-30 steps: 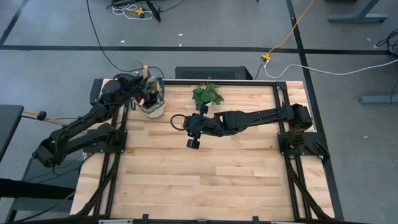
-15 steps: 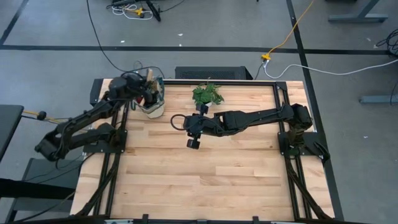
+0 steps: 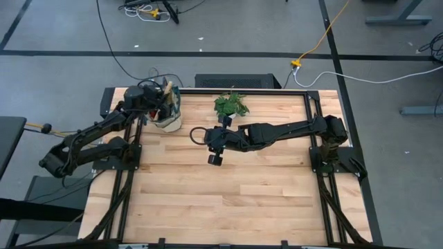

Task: Pick & Place Garden tools in Gardening bag
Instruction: Put the light brown hand rake into the green gardening bag

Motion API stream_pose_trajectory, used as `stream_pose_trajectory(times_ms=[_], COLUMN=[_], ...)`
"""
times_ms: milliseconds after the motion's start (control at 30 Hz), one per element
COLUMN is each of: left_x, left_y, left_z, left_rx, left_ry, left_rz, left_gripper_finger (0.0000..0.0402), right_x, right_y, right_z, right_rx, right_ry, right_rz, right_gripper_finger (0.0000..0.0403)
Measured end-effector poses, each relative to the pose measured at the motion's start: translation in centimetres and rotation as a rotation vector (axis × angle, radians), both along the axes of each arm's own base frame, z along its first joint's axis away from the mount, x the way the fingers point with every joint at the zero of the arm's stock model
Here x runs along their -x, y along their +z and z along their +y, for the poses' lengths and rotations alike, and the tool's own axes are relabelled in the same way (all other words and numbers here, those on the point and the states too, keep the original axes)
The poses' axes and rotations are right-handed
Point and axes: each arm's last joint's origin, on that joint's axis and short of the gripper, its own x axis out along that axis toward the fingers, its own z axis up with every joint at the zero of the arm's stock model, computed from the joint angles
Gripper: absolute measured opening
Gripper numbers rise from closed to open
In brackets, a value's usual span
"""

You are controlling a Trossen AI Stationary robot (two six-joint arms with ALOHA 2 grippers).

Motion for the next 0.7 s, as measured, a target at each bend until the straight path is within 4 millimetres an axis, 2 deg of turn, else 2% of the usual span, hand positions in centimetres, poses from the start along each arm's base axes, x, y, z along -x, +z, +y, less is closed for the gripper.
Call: stream_pose_trajectory(times_ms=[333, 700], left_x=[-0.2, -1.5], left_y=[-0.2, -2.4], left_z=[0.1, 1.9], left_rx=[0.042, 0.104], left_ry=[-0.006, 0.001], left_rz=[-0.043, -0.034], left_gripper_finger=[0.0073, 0.0074], right_x=[0.0, 0.0], right_y=[0.0, 0.0], right_z=[0.0, 0.0], right_rx=[-0.001, -0.002], right_ry=[-0.001, -0.002], right_rz=[0.000, 0.002], right_gripper_finger=[0.0132, 0.0132])
